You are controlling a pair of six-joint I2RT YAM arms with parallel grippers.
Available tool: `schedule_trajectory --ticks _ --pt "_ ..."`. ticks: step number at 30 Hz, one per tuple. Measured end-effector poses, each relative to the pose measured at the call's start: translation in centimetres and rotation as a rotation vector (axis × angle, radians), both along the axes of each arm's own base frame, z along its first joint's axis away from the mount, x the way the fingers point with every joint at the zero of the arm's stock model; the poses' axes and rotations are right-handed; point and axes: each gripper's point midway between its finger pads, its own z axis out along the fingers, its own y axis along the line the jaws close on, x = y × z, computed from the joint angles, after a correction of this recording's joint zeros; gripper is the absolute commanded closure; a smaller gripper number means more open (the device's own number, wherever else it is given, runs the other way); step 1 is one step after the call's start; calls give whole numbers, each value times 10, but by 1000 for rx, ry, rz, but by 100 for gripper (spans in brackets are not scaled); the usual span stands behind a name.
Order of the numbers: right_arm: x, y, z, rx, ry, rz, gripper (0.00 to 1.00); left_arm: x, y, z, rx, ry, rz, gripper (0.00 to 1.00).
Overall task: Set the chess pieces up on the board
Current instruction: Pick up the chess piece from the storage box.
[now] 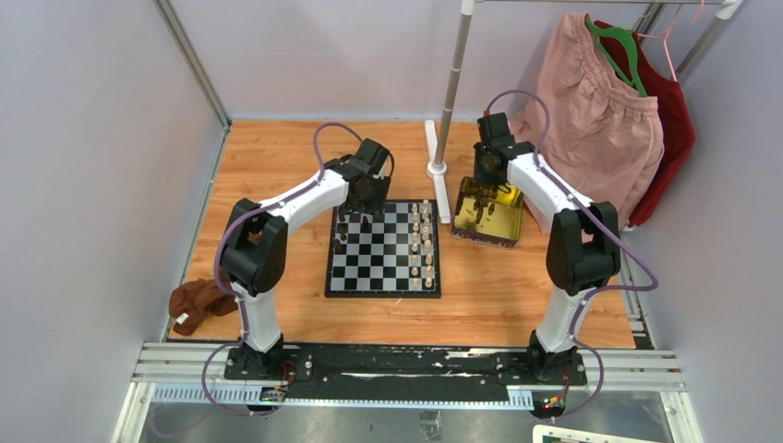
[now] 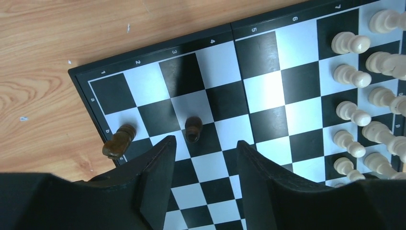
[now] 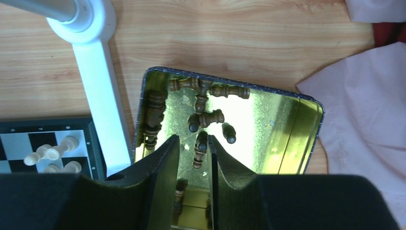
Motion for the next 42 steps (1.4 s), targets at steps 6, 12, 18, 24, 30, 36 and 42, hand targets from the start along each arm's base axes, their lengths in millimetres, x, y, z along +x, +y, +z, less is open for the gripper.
schedule_trajectory --ticks 6,12,18,24,30,36,42 --pt "-7 -14 -13 -14 36 -33 66 9 -6 13 -20 -31 -1 25" --pt "-20 -27 -31 -27 95 -58 66 13 -9 19 -33 -44 -3 20" --pt "-27 -34 -43 -41 137 -77 66 13 -10 20 -37 -46 -5 13" --pt "-30 -36 -55 -47 174 -87 66 16 -12 25 -43 -57 -6 5" --pt "-32 -38 -67 -53 204 -95 67 16 -12 34 -52 -77 -8 4" --pt "-32 -42 -80 -60 237 -106 68 16 -11 50 -69 -110 -9 4" --pt "-31 -43 -85 -62 250 -109 70 16 -11 59 -76 -128 -9 4"
